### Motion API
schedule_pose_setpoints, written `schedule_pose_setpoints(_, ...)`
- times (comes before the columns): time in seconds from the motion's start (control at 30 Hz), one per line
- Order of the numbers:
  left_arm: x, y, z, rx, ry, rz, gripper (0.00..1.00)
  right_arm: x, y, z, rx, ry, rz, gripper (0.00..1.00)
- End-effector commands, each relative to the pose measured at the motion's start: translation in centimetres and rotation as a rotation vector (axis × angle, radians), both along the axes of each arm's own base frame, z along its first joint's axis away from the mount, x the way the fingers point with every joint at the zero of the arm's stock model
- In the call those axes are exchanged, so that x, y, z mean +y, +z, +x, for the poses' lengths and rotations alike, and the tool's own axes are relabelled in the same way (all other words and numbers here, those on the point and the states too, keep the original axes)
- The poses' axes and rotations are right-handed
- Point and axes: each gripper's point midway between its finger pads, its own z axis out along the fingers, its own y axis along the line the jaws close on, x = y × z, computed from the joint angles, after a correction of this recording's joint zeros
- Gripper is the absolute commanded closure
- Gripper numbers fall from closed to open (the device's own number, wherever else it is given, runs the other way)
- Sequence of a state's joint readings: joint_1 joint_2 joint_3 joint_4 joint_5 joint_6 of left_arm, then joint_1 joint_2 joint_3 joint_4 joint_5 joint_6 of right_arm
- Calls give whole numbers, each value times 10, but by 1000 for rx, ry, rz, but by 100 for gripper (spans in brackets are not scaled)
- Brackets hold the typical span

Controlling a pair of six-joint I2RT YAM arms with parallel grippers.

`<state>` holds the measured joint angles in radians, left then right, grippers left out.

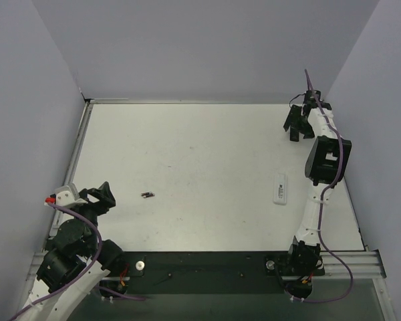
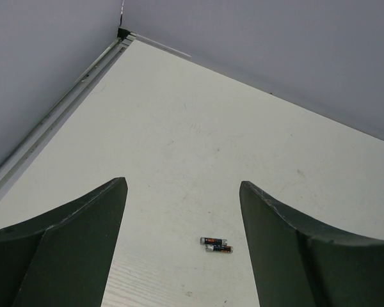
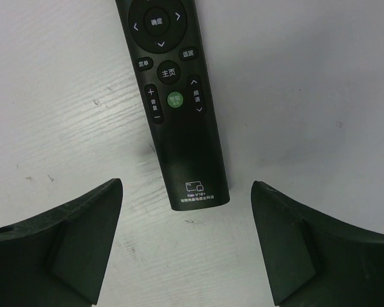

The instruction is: Load the batteries into the remote control

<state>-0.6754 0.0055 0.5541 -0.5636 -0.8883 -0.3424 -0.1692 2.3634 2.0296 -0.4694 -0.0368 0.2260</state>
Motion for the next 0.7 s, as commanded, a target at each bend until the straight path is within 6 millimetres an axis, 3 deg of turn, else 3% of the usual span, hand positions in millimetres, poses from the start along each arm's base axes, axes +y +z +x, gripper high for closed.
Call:
schedule_pose_setpoints(0.0, 1, 13, -1, -53, -2, -23, 19, 4, -2, -8, 66, 37, 11, 25)
schedule_pose_setpoints(0.23, 1, 12, -1, -49, -1, -22, 19, 8, -32, -12, 132, 64, 19, 34)
schedule_pose_setpoints(0.4, 2, 11, -1, -46, 2, -24, 19, 12, -44, -15, 157, 73, 28, 57)
schedule_pose_setpoints(0.57, -2, 11, 0, -44, -13, -23, 19, 26, -23, -13, 124, 136, 12, 86)
schedule_pose_setpoints(0.63, -7, 11, 1, -47, -39, -26, 19, 44, -13, -14, 104, 170, 32, 91)
schedule_pose_setpoints(0.67, -9, 12, 2, -49, -52, -35, 19, 52, 8, -9, 52, 184, 36, 93)
